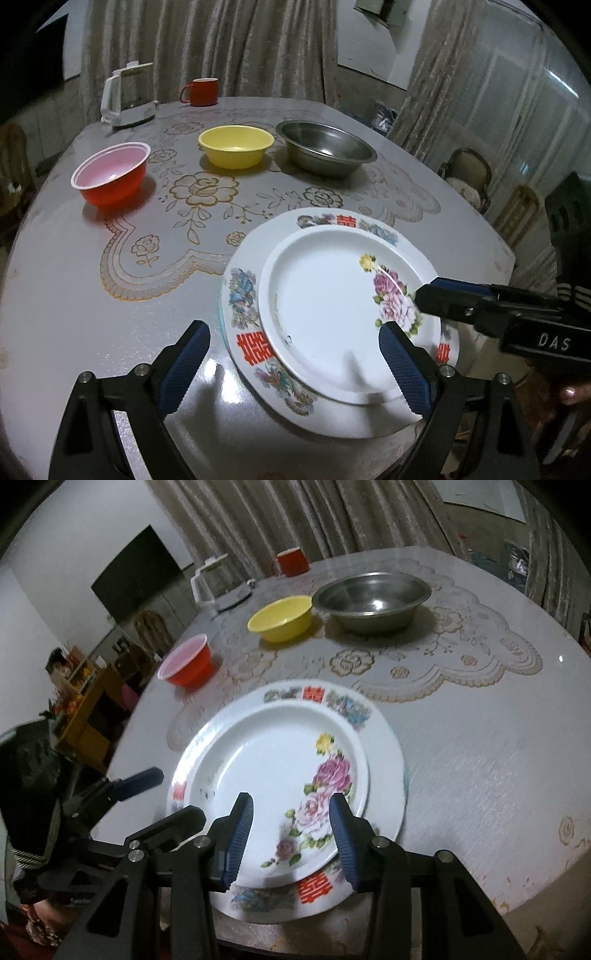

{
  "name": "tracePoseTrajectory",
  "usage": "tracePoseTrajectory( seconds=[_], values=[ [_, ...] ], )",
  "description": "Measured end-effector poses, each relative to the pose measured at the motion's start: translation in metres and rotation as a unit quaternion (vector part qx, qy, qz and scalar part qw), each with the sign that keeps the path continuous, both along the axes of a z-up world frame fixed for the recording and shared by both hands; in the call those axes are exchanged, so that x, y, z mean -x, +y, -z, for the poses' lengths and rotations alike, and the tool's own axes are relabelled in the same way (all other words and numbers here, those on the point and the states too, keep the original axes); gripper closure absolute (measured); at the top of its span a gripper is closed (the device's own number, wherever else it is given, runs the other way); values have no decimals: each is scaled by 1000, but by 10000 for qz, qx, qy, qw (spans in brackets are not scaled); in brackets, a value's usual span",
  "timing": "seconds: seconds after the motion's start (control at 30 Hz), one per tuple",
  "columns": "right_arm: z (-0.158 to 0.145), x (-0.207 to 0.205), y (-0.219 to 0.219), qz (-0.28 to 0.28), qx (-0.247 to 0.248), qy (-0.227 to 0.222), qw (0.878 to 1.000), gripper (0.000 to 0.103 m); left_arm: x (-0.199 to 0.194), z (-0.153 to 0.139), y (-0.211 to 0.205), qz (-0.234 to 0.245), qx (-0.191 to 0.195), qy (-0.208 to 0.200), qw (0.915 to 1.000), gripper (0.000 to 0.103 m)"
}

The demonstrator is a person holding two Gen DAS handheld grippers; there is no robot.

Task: Organize plates and bowls
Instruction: 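Grasp the rim of the stainless steel bowl with both grippers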

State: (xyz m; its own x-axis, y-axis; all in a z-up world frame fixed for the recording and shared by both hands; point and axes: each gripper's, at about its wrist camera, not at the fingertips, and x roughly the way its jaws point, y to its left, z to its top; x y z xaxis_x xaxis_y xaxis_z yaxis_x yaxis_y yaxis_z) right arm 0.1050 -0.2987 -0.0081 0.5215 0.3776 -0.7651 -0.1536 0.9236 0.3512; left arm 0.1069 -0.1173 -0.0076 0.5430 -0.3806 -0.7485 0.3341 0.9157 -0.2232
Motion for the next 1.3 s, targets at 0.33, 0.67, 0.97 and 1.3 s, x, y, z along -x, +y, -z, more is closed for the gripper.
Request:
tracePoseTrajectory(
  seconds=[0.33, 0.67, 0.97, 1.3],
  values=[
    [-10, -22, -29, 387, -141, -133, 9991, 59, -29, -19, 8, -102, 180, 18, 9998, 6],
    [3, -83, -73, 882, 529, 3, 9947, 45, -69, -21, 10, -273, 257, 205, 9991, 5],
    [8, -147, -111, 1234, -54, -137, 9922, 45, -110, -18, 10, -605, 229, 451, 9969, 5],
    [15, -215, -129, 1674, -864, -161, 9820, 45, -153, -20, -9, -593, -14, 499, 9970, 4]
  ],
)
